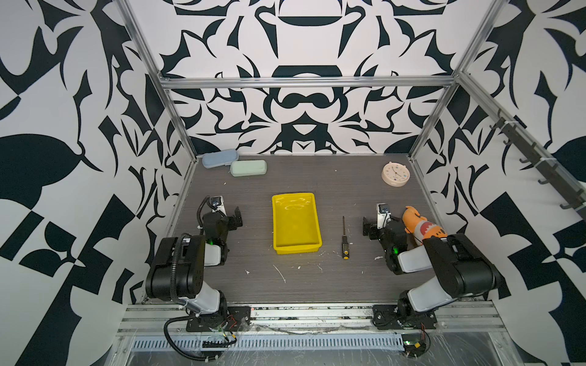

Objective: Put the screwdriver in the bin
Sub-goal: Pick up the screwdriver from the center of the table.

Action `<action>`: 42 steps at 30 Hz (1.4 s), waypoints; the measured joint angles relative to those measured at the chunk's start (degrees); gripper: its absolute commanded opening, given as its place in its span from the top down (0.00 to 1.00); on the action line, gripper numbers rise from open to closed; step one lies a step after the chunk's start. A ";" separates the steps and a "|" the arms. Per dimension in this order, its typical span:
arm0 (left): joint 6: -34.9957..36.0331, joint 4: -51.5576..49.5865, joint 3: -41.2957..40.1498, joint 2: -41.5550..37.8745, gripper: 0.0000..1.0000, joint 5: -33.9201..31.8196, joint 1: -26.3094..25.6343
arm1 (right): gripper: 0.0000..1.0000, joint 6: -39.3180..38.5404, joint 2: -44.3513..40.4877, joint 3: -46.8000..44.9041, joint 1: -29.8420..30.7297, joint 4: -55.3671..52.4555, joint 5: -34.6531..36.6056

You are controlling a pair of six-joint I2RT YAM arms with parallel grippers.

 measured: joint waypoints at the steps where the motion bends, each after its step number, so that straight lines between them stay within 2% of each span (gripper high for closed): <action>1: 0.24 1.05 -0.81 -0.09 0.01 0.70 0.00 | 0.01 -0.55 -2.01 0.02 1.29 -1.20 1.18; 5: 0.92 3.65 -3.06 -1.03 0.01 3.13 0.00 | 0.00 -0.48 -15.78 4.85 4.39 -16.63 3.48; 9: 1.46 -0.24 -3.04 -7.56 0.01 4.68 -0.02 | 0.00 0.57 -31.41 10.45 4.46 -30.16 3.45; 11: 0.28 -9.75 0.35 -13.09 0.01 4.61 -0.09 | 0.00 3.58 -38.91 11.52 4.57 -35.78 5.18; 14: -4.04 -29.29 11.37 -21.00 0.01 3.41 -0.13 | 0.00 14.21 -49.37 13.81 4.55 -49.57 11.76; 17: -9.38 -43.25 21.75 -26.21 0.01 3.30 -0.13 | 0.01 21.64 -57.40 15.28 4.48 -62.34 16.63; 21: -15.80 -56.39 25.05 -31.45 0.01 8.94 -0.11 | 0.00 27.78 -64.11 15.43 4.42 -72.96 19.63; 25: -22.12 -65.40 21.09 -32.94 0.01 13.94 -0.13 | 0.00 32.63 -61.59 15.72 4.42 -77.42 20.11; 30: -29.20 -77.02 15.28 -33.05 0.01 8.70 0.07 | 0.01 41.75 -53.64 16.15 4.39 -80.19 19.12; 37: -34.91 -76.59 11.06 -34.80 0.01 7.30 0.35 | 0.01 48.74 -45.51 16.15 4.15 -77.15 10.23; 42: -36.30 -76.24 10.75 -35.15 0.01 7.50 0.35 | 0.06 51.84 -33.86 18.18 4.68 -77.42 1.22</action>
